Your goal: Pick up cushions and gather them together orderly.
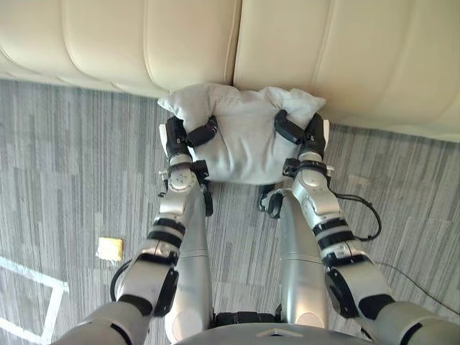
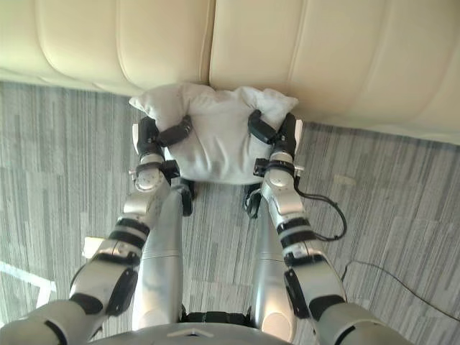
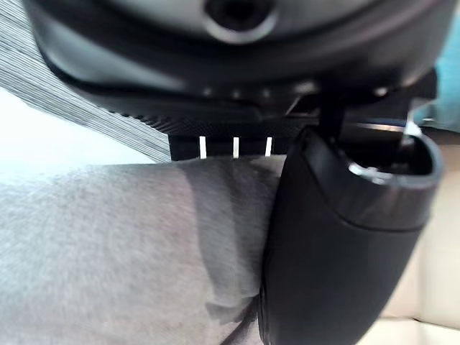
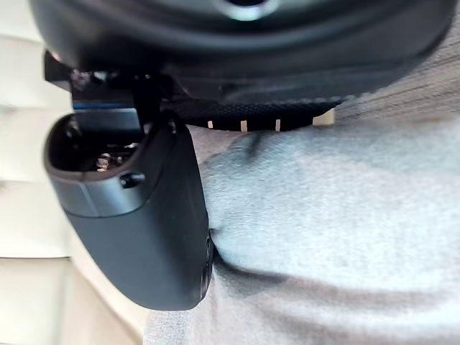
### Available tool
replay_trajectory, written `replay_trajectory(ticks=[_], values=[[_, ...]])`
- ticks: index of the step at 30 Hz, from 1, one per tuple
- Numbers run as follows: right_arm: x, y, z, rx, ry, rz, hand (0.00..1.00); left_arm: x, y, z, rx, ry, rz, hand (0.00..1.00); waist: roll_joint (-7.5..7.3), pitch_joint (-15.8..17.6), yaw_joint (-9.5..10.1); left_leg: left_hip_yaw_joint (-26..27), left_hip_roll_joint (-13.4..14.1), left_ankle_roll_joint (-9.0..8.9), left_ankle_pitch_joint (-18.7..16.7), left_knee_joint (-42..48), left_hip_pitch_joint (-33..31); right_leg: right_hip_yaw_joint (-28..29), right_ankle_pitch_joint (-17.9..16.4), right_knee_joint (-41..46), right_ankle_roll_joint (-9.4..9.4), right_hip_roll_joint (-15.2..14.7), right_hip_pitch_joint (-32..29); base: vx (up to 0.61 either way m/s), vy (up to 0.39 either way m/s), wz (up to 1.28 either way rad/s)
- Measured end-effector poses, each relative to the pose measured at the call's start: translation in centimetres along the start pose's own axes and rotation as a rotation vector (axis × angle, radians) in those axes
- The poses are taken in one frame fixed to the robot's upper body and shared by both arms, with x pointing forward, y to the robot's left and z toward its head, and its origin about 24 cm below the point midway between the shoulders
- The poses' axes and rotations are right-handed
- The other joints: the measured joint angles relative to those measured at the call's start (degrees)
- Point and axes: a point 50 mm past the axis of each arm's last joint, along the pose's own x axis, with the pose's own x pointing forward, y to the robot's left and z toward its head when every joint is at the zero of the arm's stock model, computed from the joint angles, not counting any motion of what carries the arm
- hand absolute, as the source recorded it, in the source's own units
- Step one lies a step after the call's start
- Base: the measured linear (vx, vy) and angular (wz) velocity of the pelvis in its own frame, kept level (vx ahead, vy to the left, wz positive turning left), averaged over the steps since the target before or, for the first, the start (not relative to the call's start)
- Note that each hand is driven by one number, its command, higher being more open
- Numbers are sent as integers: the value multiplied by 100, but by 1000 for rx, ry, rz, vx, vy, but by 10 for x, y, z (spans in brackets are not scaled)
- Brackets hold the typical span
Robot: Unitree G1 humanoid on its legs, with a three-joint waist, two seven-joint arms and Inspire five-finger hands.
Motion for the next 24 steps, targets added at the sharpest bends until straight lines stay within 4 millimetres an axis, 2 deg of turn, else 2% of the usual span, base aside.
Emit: replay_trajectory(ticks=[1,3,4,9,11,13,17,19,22,24], values=[[-11,-8,-2,-1,-20,-12,0,-11,-2,-2,-11,-10,-21,0,-13,-142,-2,42,-38,2,29,-257,328,9,30,-230,4,-4,276,81,25,-13],[-20,-15,-2,-6,-37,-19,0,-21,-2,-3,-26,-18,-33,0,-19,-218,-3,86,-39,33,67,-420,625,14,38,-384,5,-3,544,103,10,-9],[-30,-22,-3,-27,-51,-24,0,-33,-3,-8,-31,-18,-41,0,-21,-260,3,121,-44,-4,103,-620,1034,12,56,-551,-22,1,927,199,-19,-8],[-65,-44,-23,-131,-3,-8,0,-68,6,-39,-34,97,-48,0,-24,-950,6,151,-46,-39,128,-1323,1978,-36,55,-1184,-21,57,1819,200,-8,-8],[-86,-56,-34,-171,45,3,0,-89,11,-53,-30,162,-56,0,-16,-1256,10,168,-37,-70,150,-1726,2521,-77,50,-1514,-16,90,2321,197,2,-5],[-95,-61,-39,-180,76,4,0,-101,15,-60,-30,194,-57,0,-5,-1468,13,206,-32,-91,167,-1914,2737,-80,43,-1641,-17,107,2493,188,-8,-8],[-117,-72,-47,-194,138,20,0,-124,22,-72,-32,262,-61,0,121,-1815,15,241,-11,-102,221,-2291,3336,-76,31,-1962,-26,157,3050,125,-28,-7],[-126,-76,-47,-197,153,13,0,-134,23,-72,-41,276,-66,0,170,-1861,22,189,3,-103,220,-2090,3461,-117,-43,-2043,-35,162,3334,66,-48,8],[-136,-80,-48,-219,166,13,0,-143,25,-77,-42,305,-68,0,195,-1887,50,-116,49,-103,218,-692,3136,-239,-218,-2109,-120,199,3822,6,-62,16],[-138,-78,-45,-222,158,30,0,-150,28,-78,-46,321,-57,0,290,-2024,71,-196,186,-112,298,134,2805,-236,-348,-2107,-239,325,3961,30,-48,-4]])
